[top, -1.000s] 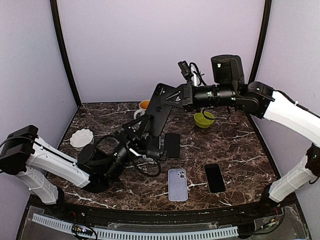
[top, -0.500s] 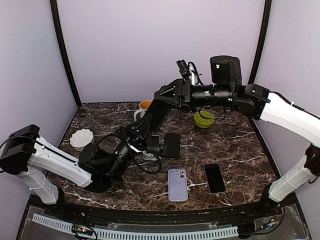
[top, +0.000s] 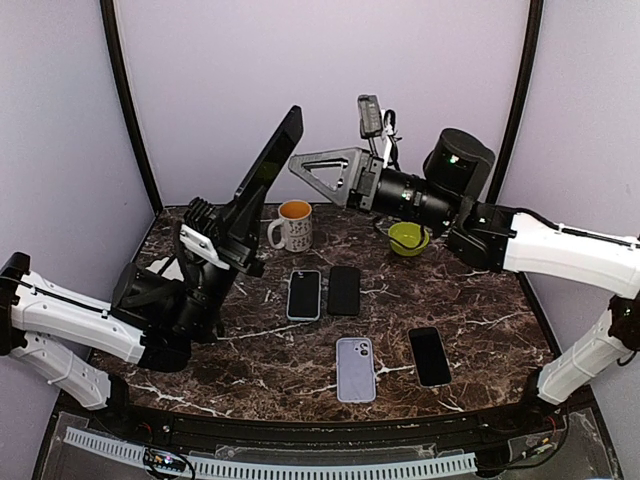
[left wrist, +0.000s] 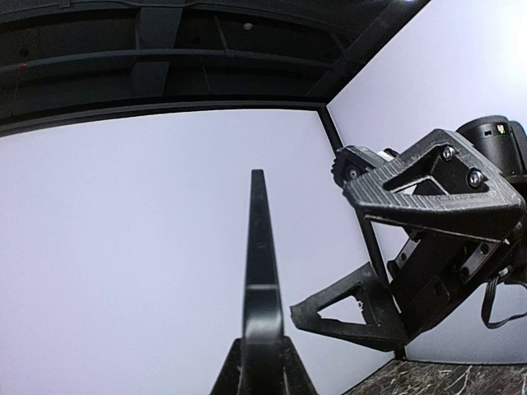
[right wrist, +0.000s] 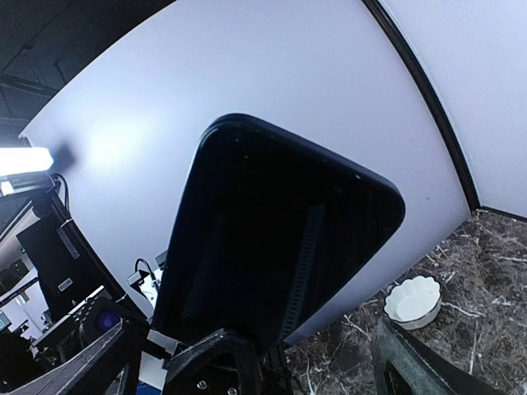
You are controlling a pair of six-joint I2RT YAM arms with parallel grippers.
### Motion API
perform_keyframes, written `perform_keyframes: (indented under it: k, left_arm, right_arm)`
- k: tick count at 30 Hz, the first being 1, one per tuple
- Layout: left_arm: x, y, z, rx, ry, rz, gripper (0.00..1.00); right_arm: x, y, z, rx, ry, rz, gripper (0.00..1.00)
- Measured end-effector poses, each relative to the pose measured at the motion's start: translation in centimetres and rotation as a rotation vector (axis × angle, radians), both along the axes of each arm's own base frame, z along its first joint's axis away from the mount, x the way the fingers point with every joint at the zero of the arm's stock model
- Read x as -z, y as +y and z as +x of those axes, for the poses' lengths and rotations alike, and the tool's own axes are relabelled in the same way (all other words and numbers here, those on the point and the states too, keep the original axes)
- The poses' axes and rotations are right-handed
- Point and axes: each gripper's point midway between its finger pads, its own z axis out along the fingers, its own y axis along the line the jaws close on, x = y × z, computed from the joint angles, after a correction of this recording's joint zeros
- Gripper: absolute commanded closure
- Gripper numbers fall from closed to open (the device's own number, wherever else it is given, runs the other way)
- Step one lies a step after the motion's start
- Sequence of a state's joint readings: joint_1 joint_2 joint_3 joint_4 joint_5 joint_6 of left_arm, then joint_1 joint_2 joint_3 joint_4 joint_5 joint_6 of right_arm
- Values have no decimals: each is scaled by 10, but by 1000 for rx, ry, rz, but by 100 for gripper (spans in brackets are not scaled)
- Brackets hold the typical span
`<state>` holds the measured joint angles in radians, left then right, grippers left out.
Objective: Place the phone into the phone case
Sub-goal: Pass from the right arm to the left, then pass from the left arm to the right
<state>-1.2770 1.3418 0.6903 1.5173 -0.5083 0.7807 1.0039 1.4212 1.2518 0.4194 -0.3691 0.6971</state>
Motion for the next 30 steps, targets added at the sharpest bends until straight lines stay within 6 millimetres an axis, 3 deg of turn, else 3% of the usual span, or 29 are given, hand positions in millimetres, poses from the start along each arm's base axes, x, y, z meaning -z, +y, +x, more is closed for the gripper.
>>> perform_keyframes:
  k: [3, 8, 10, 13, 17, 18, 20, 21, 23, 25, 30]
  left_arm:
    - [-4, 3, 0, 23, 12, -33, 100]
    - [0, -2, 0, 32, 8, -19, 100]
    - [4, -6, 1, 25, 2, 1, 100]
    - [12, -12, 3, 2, -10, 37, 100]
    - [15, -12, 6, -30, -29, 44, 100]
    - [15, -12, 6, -35, -33, 46, 100]
    - [17, -13, 7, -43, -32, 55, 84]
    - [18, -13, 8, -44, -28, 57, 56]
    - [23, -18, 9, -35, -14, 82, 24]
    - [33, -24, 12, -17, 34, 124, 12]
    - [82, -30, 8, 163, 310, 243, 5]
  right_arm:
    - [-12, 9, 0, -9, -28, 36, 1]
    - [-16, 24, 12, 7, 3, 45, 1]
    - [-17, 31, 18, 12, 27, 50, 6]
    - [-15, 35, 22, 10, 63, 49, 19]
    - [-16, 36, 21, 0, 100, 56, 63]
    - [-16, 36, 21, 4, 103, 55, 67]
    - [-15, 35, 21, 7, 120, 50, 76]
    - [-15, 34, 20, 10, 121, 48, 78]
    - [-10, 29, 23, 50, 126, 16, 83]
    - [4, 20, 32, 126, 142, -44, 89]
    - [73, -24, 60, 407, 255, -299, 95]
